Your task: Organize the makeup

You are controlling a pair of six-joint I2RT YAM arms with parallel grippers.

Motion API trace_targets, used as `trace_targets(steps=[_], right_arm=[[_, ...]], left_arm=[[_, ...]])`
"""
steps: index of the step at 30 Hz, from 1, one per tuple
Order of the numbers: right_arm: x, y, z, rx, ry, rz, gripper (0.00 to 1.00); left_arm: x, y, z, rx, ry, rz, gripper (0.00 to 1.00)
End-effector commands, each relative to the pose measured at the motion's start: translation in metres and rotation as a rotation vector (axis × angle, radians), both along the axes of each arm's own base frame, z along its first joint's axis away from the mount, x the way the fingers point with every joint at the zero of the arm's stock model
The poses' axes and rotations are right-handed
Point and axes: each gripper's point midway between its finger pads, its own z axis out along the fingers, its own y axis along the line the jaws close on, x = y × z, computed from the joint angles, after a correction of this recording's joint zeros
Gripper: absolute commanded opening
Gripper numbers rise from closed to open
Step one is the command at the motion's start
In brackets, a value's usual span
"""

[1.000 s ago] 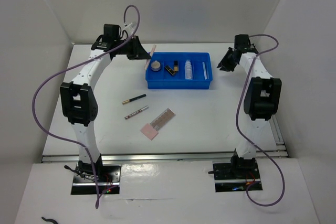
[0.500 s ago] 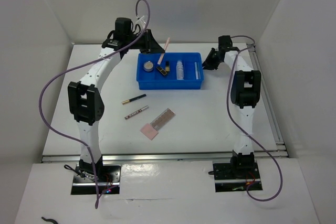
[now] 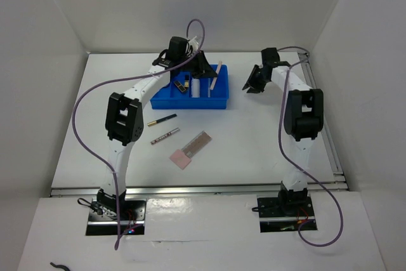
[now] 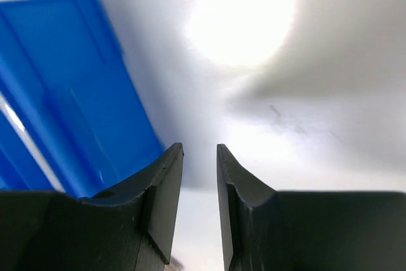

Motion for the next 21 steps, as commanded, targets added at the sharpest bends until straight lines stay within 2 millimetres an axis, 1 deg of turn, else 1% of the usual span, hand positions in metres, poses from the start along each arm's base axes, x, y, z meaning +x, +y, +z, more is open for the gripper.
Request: trace_targets(steps=[1, 2, 3, 4, 5, 6, 7, 8, 9, 10, 11, 12, 13, 14, 15, 16, 17, 18, 19, 20, 21], right_arm=[[-0.012, -0.028, 0.066, -0.065, -0.136, -0.058, 0.36], [-0.025, -0.033, 0.075, -0.064, -0.153, -0.068, 0.36], [-0.033, -0.035, 0.078, -0.068, -0.153, -0.082, 0.36], [-0.046, -0.036, 0.087, -0.066, -0.168, -0.082, 0.36], [-0.051, -0.042, 0.09, -0.074, -0.173, -0.097, 0.37], [-0.056, -0.043, 0.093, -0.074, -0.177, -0.098, 0.37], [-0.061, -0.047, 0.097, -0.079, -0.185, -0.1, 0.37], [-0.067, -0.048, 0.11, -0.077, -0.214, -0.101, 0.37], [-0.075, -0.05, 0.106, -0.091, -0.199, -0.099, 0.37], [-0.08, -0.056, 0.108, -0.098, -0.195, -0.103, 0.37], [-0.086, -0.06, 0.115, -0.098, -0.205, -0.114, 0.37], [-0.089, -0.061, 0.12, -0.098, -0.209, -0.115, 0.37], [-0.092, -0.065, 0.122, -0.105, -0.215, -0.117, 0.37], [-0.095, -0.069, 0.126, -0.106, -0.219, -0.127, 0.37], [-0.098, -0.07, 0.134, -0.111, -0.236, -0.119, 0.37], [-0.099, -0.07, 0.138, -0.111, -0.247, -0.12, 0.37], [-0.099, -0.076, 0.142, -0.127, -0.258, -0.13, 0.37], [-0.103, -0.076, 0.145, -0.127, -0.258, -0.13, 0.37], [-0.103, -0.076, 0.145, -0.127, -0.258, -0.13, 0.37], [-0.106, -0.078, 0.147, -0.139, -0.261, -0.129, 0.37], [-0.107, -0.078, 0.151, -0.139, -0.27, -0.129, 0.37]], left_arm=[[0.022, -0.001, -0.003, -0.028, 0.024, 0.144, 0.0], [0.027, -0.001, -0.007, -0.032, 0.023, 0.163, 0.0], [0.027, -0.004, -0.018, -0.008, 0.05, 0.195, 0.0], [0.028, -0.01, -0.025, 0.005, 0.057, 0.199, 0.0], [0.032, -0.009, -0.029, 0.013, 0.068, 0.219, 0.0], [0.039, -0.007, -0.027, 0.021, 0.056, 0.245, 0.0], [0.037, -0.013, -0.032, 0.022, 0.075, 0.251, 0.0], [0.039, -0.014, -0.032, 0.014, 0.083, 0.257, 0.0], [0.043, -0.014, -0.032, 0.016, 0.074, 0.271, 0.0], [0.045, -0.018, -0.038, 0.02, 0.082, 0.282, 0.02], [0.047, -0.017, -0.038, 0.035, 0.092, 0.296, 0.07], [0.049, -0.016, -0.041, 0.042, 0.095, 0.305, 0.24], [0.052, -0.017, -0.049, 0.047, 0.103, 0.305, 0.33], [0.053, -0.016, -0.048, 0.05, 0.1, 0.313, 0.41], [0.054, -0.017, -0.048, 0.051, 0.102, 0.313, 0.46], [0.055, -0.018, -0.044, 0.046, 0.094, 0.313, 0.59], [0.055, -0.017, -0.052, 0.056, 0.109, 0.313, 0.71], [0.056, -0.018, -0.047, 0.05, 0.101, 0.313, 0.76], [0.057, -0.016, -0.043, 0.06, 0.073, 0.311, 0.79], [0.055, -0.015, -0.039, 0.066, 0.064, 0.306, 0.9], [0.053, -0.013, -0.026, 0.066, 0.042, 0.301, 0.91]])
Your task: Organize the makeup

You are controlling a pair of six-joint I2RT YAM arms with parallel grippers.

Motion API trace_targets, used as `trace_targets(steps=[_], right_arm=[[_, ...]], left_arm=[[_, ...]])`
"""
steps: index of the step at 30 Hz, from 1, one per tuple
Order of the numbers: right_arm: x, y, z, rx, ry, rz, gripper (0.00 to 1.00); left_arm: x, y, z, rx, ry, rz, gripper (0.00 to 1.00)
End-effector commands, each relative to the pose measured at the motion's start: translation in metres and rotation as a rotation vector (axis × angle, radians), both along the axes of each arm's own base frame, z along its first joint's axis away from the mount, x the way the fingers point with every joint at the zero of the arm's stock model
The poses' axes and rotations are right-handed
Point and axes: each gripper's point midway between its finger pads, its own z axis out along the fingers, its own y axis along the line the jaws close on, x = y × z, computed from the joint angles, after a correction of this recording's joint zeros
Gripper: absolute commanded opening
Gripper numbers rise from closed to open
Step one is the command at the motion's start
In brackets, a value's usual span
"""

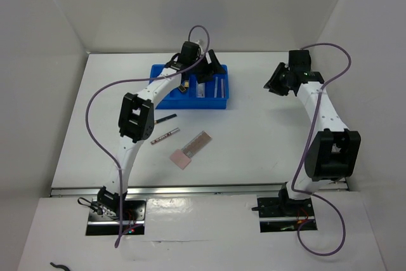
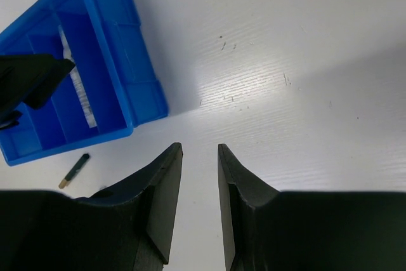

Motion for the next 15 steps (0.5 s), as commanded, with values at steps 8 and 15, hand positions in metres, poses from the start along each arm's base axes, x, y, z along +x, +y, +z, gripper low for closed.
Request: trace_targets(steps=[8, 15], right_arm=[[-0.016, -0.005, 0.035, -0.043, -0.085, 0.011, 0.37], [-0.026, -0.003, 0.036, -0.033, -0.092, 0.038, 0.38]], left_arm=[[-0.068, 0.079, 0.078, 0.379, -0.278, -0.059, 0.8], [-0.182, 0.189, -0.001, 0.781, -0.083, -0.026, 0.76]])
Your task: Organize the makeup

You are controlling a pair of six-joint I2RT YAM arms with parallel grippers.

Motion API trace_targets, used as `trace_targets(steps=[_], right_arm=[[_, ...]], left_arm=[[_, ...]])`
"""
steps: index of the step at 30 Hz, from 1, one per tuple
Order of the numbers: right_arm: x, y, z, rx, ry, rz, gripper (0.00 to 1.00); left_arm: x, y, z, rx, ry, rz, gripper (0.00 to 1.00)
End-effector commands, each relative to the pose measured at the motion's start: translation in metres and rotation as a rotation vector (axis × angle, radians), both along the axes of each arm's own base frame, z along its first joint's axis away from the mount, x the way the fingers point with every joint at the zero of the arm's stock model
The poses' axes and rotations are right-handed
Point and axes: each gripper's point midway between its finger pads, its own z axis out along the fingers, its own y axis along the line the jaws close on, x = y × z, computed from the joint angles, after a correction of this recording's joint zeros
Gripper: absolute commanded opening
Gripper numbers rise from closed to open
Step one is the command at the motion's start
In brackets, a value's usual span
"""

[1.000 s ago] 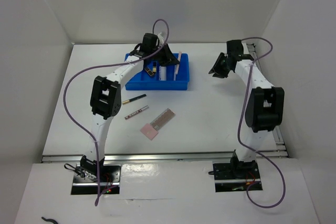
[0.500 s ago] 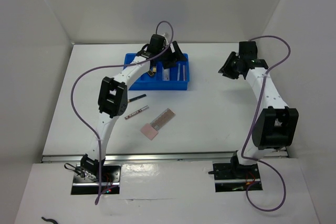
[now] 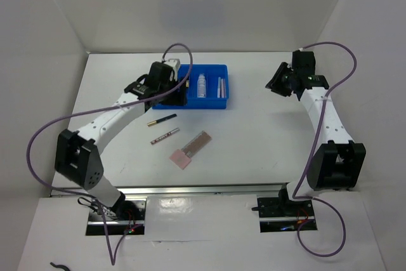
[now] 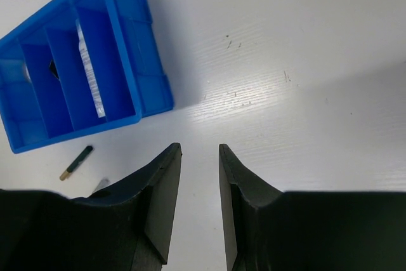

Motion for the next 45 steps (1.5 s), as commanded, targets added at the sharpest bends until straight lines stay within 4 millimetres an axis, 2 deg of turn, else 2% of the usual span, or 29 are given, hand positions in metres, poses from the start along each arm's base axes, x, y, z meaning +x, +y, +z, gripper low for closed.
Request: trace_targets(steps=[1, 3, 4, 5, 8, 10, 12, 13, 20, 24, 26, 30, 33, 34, 37, 38, 39, 41, 42, 43, 45], right_arm=[[-0.013, 0.0, 0.007, -0.008, -0.02, 0.024, 0.38], [-0.013, 0.0, 0.007, -0.008, -0.02, 0.024, 0.38], [-0.013, 0.0, 0.007, -0.008, -0.02, 0.024, 0.38], [-0.013, 0.002, 0.007, -0.002, -0.021, 0.031, 0.38], [-0.014, 0.002, 0.011, -0.002, -0.03, 0.031, 0.38], [-0.015, 0.002, 0.007, -0.002, -0.021, 0.031, 0.38], [-0.016, 0.002, 0.01, -0.002, -0.03, 0.031, 0.38], [-0.018, 0.002, 0.007, -0.002, -0.021, 0.031, 0.38], [-0.024, 0.0, 0.013, -0.008, -0.029, 0.024, 0.38], [-0.028, 0.0, 0.011, -0.008, -0.02, 0.024, 0.38], [-0.028, 0.0, 0.011, -0.008, -0.02, 0.024, 0.38], [-0.031, 0.001, 0.011, -0.008, -0.02, 0.024, 0.38], [-0.032, 0.001, 0.014, -0.008, -0.029, 0.024, 0.38], [-0.031, -0.001, 0.014, -0.014, -0.029, 0.017, 0.38], [-0.032, -0.001, 0.017, -0.015, -0.038, 0.017, 0.38], [-0.035, -0.003, 0.019, -0.022, -0.038, 0.009, 0.38], [-0.035, -0.003, 0.019, -0.022, -0.038, 0.009, 0.38], [-0.036, -0.005, 0.021, -0.036, -0.048, 0.007, 0.38], [-0.036, -0.005, 0.021, -0.036, -0.048, 0.007, 0.38], [-0.036, -0.005, 0.021, -0.036, -0.048, 0.007, 0.38], [-0.038, -0.005, 0.02, -0.036, -0.039, 0.007, 0.38]], left_arm=[[-0.051, 0.059, -0.07, 0.276, 0.144, 0.019, 0.76], [-0.069, 0.068, -0.078, 0.297, 0.16, 0.003, 0.76], [-0.079, 0.067, -0.084, 0.296, 0.177, -0.016, 0.77], [-0.091, 0.07, -0.096, 0.302, 0.212, -0.027, 0.77], [-0.097, 0.069, -0.103, 0.289, 0.221, -0.052, 0.77], [-0.091, 0.067, -0.104, 0.273, 0.21, -0.049, 0.76], [-0.093, 0.068, -0.117, 0.292, 0.238, -0.058, 0.75], [-0.087, 0.07, -0.118, 0.286, 0.231, -0.044, 0.75], [-0.083, 0.071, -0.14, 0.302, 0.27, -0.062, 0.74], [-0.073, 0.078, -0.14, 0.333, 0.245, -0.032, 0.74], [-0.075, 0.078, -0.147, 0.321, 0.272, -0.04, 0.71], [-0.085, 0.082, -0.175, 0.359, 0.362, -0.049, 0.64], [-0.088, 0.079, -0.183, 0.347, 0.397, -0.057, 0.61], [-0.087, 0.075, -0.184, 0.332, 0.404, -0.068, 0.56], [-0.088, 0.066, -0.181, 0.292, 0.409, -0.093, 0.4], [-0.086, 0.063, -0.174, 0.28, 0.4, -0.097, 0.26], [-0.085, 0.062, -0.171, 0.27, 0.394, -0.102, 0.2], [-0.083, 0.059, -0.156, 0.262, 0.381, -0.118, 0.09], [-0.081, 0.056, -0.143, 0.247, 0.356, -0.133, 0.0], [-0.08, 0.054, -0.133, 0.241, 0.343, -0.149, 0.0], [-0.078, 0.04, -0.101, 0.181, 0.311, -0.212, 0.0]])
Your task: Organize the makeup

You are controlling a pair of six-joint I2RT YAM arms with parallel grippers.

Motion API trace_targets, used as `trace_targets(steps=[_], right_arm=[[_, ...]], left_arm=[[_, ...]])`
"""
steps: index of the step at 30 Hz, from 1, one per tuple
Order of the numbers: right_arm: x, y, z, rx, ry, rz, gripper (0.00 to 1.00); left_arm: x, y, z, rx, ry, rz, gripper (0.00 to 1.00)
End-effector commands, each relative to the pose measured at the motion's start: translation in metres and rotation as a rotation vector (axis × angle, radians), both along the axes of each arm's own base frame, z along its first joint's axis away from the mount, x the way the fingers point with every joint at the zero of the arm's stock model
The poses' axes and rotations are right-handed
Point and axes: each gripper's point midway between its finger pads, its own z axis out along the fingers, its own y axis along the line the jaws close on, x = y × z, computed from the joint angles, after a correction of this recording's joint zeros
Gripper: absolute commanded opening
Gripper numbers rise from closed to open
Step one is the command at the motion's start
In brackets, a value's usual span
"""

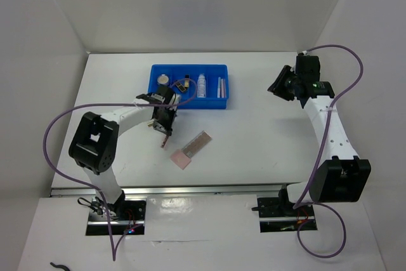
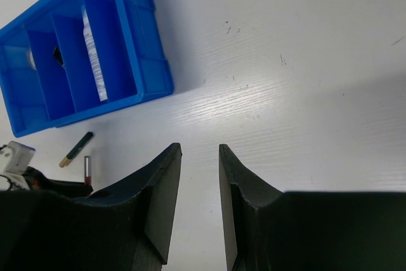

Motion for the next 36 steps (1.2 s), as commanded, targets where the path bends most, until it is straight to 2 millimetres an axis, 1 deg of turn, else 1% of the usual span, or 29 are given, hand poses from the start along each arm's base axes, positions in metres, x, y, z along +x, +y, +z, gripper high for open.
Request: trace_targets(steps=[1, 2, 3, 4, 5, 6, 7, 9, 11, 12, 14, 15, 16, 17, 18, 19, 20, 21, 23, 24, 25, 27, 28, 29, 31, 32, 34, 35, 36], right_arm=[[-0.008, -0.005, 0.006, -0.026, -0.015, -0.006, 0.38], [-0.008, -0.005, 0.006, -0.026, -0.015, -0.006, 0.38], [-0.008, -0.005, 0.006, -0.026, -0.015, -0.006, 0.38], [-0.008, -0.005, 0.006, -0.026, -0.015, -0.006, 0.38], [-0.009, -0.005, 0.009, -0.026, -0.024, -0.006, 0.38], [-0.009, -0.005, 0.009, -0.026, -0.024, -0.006, 0.38], [-0.009, -0.005, 0.009, -0.026, -0.024, -0.006, 0.38], [-0.009, -0.005, 0.009, -0.026, -0.024, -0.006, 0.38], [-0.011, -0.005, 0.008, -0.026, -0.013, -0.006, 0.38], [-0.011, -0.005, 0.008, -0.019, -0.012, -0.012, 0.38], [-0.012, -0.003, 0.011, -0.013, -0.021, -0.005, 0.38], [-0.012, -0.003, 0.011, -0.013, -0.022, -0.005, 0.38], [-0.012, -0.003, 0.011, -0.005, -0.02, -0.012, 0.38], [-0.014, -0.003, 0.01, -0.005, -0.011, -0.012, 0.38], [-0.013, -0.003, 0.007, -0.005, -0.002, -0.012, 0.38], [-0.014, -0.003, 0.005, -0.004, 0.007, -0.012, 0.38], [-0.014, -0.005, 0.005, -0.013, 0.007, -0.021, 0.38], [-0.013, -0.005, 0.001, -0.012, 0.018, -0.021, 0.38], [-0.011, -0.007, 0.005, -0.026, 0.008, -0.022, 0.38], [-0.01, -0.007, 0.001, -0.025, 0.017, -0.022, 0.38], [-0.01, -0.007, 0.001, -0.025, 0.026, -0.022, 0.38], [-0.01, -0.007, 0.001, -0.025, 0.027, -0.022, 0.38], [-0.009, -0.007, -0.003, -0.025, 0.036, -0.022, 0.38], [-0.009, -0.007, -0.003, -0.025, 0.036, -0.022, 0.38], [-0.006, -0.009, -0.003, -0.032, 0.037, -0.03, 0.38], [-0.006, -0.009, -0.003, -0.039, 0.037, -0.024, 0.38], [-0.006, -0.009, -0.003, -0.039, 0.037, -0.024, 0.38], [-0.005, -0.009, 0.001, -0.039, 0.028, -0.024, 0.38], [-0.005, -0.009, 0.001, -0.039, 0.027, -0.024, 0.38]], left_arm=[[0.01, -0.028, 0.07, -0.153, -0.078, -0.098, 0.0], [0.011, -0.035, 0.085, -0.187, -0.092, -0.111, 0.0], [0.022, -0.046, 0.111, -0.24, -0.135, -0.132, 0.0], [0.019, -0.058, 0.123, -0.301, -0.111, -0.153, 0.0], [0.025, -0.064, 0.134, -0.341, -0.108, -0.144, 0.0], [0.033, -0.084, 0.152, -0.437, -0.099, -0.173, 0.0], [0.041, -0.092, 0.16, -0.501, -0.085, -0.144, 0.0], [0.066, -0.123, 0.179, -0.641, -0.098, -0.17, 0.0], [0.088, -0.143, 0.191, -0.736, -0.101, -0.134, 0.0], [0.105, -0.154, 0.192, -0.771, -0.1, -0.13, 0.0], [0.126, -0.166, 0.195, -0.818, -0.097, -0.092, 0.0], [0.142, -0.173, 0.215, -0.85, -0.156, -0.107, 0.0], [0.155, -0.179, 0.197, -0.856, -0.125, -0.077, 0.0], [0.164, -0.182, 0.195, -0.859, -0.13, -0.063, 0.0], [0.174, -0.185, 0.195, -0.867, -0.145, -0.054, 0.0], [0.186, -0.19, 0.207, -0.888, -0.195, -0.057, 0.0], [0.192, -0.193, 0.204, -0.906, -0.181, -0.032, 0.0], [0.201, -0.195, 0.188, -0.903, -0.171, -0.005, 0.0], [0.215, -0.197, 0.18, -0.909, -0.192, 0.044, 0.0], [0.219, -0.198, 0.177, -0.91, -0.198, 0.056, 0.0], [0.225, -0.198, 0.167, -0.899, -0.197, 0.07, 0.0], [0.231, -0.198, 0.157, -0.883, -0.198, 0.089, 0.0], [0.233, -0.197, 0.151, -0.871, -0.193, 0.102, 0.07], [0.237, -0.197, 0.141, -0.861, -0.189, 0.112, 0.19], [0.238, -0.196, 0.143, -0.853, -0.201, 0.112, 0.4], [0.237, -0.195, 0.142, -0.849, -0.194, 0.115, 0.56], [0.242, -0.189, 0.141, -0.833, -0.215, 0.112, 0.65], [0.241, -0.188, 0.146, -0.837, -0.223, 0.109, 0.71], [0.24, -0.188, 0.145, -0.828, -0.222, 0.103, 0.8]])
